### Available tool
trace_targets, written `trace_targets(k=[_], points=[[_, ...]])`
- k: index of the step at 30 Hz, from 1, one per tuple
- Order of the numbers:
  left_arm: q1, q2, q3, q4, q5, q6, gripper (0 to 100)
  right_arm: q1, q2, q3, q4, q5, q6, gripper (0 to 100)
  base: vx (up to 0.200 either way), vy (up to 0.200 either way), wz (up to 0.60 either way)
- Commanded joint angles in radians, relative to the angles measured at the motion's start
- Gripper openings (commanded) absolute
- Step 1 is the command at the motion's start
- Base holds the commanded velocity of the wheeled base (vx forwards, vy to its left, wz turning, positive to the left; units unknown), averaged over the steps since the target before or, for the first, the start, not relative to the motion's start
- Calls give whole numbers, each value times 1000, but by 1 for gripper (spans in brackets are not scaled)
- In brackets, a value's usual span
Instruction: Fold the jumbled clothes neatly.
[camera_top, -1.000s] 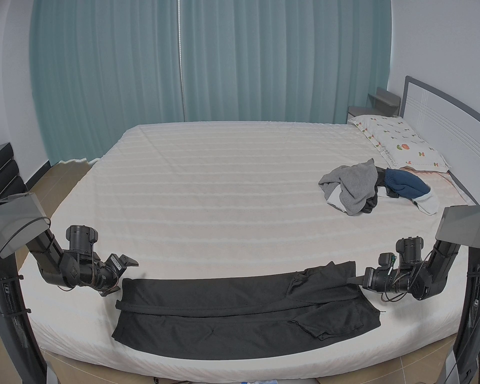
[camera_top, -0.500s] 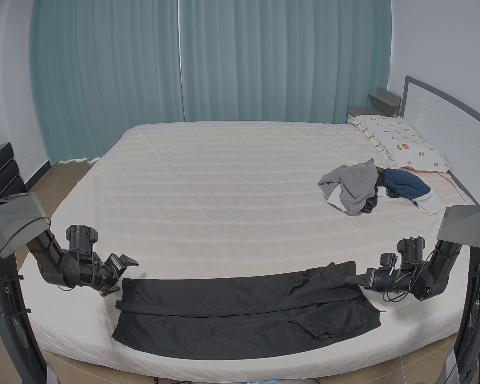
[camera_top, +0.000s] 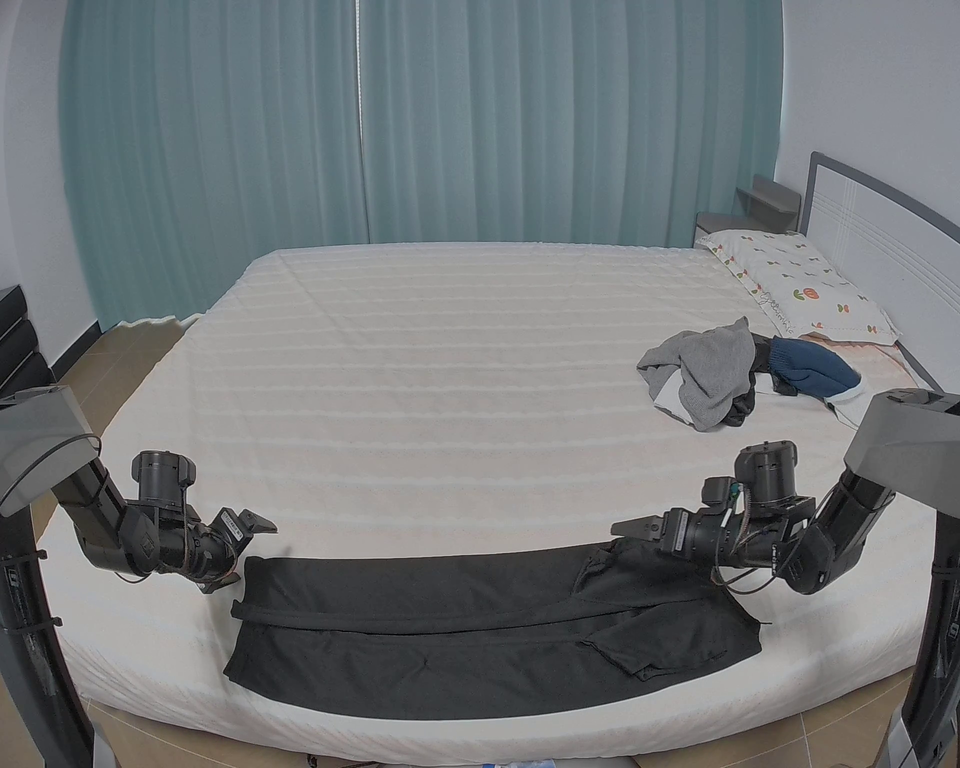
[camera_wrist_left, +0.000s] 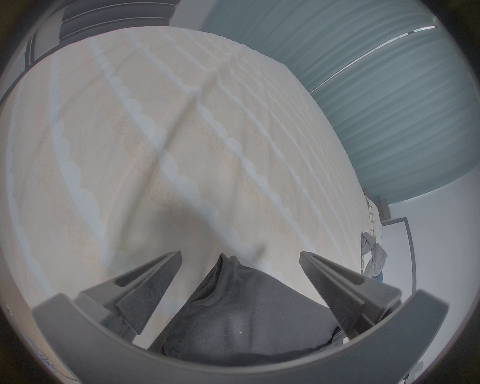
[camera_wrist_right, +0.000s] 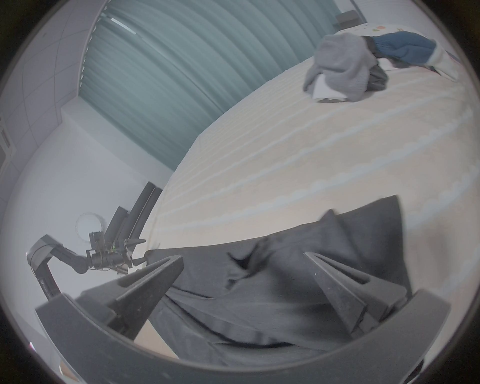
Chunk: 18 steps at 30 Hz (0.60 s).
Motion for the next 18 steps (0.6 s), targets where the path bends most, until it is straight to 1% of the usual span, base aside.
trace_targets(k=[1,6,11,12,18], points=[[0,-1,2,-1,1,0,100,56,8,-36,37,-4,6,100,0,0,0],[0,-1,2,-1,3,0,100,71,13,-62,88,0,9,100,0,0,0],[0,-1,2,-1,3,0,100,102,20,-79,106,0,48,100,0,0,0],[-1,-1,2,-1,3,0,100,112,36,-97,117,-3,55,100,0,0,0],[-1,-1,2,-1,3,0,100,118,86,-180,171,-9,56,100,0,0,0]])
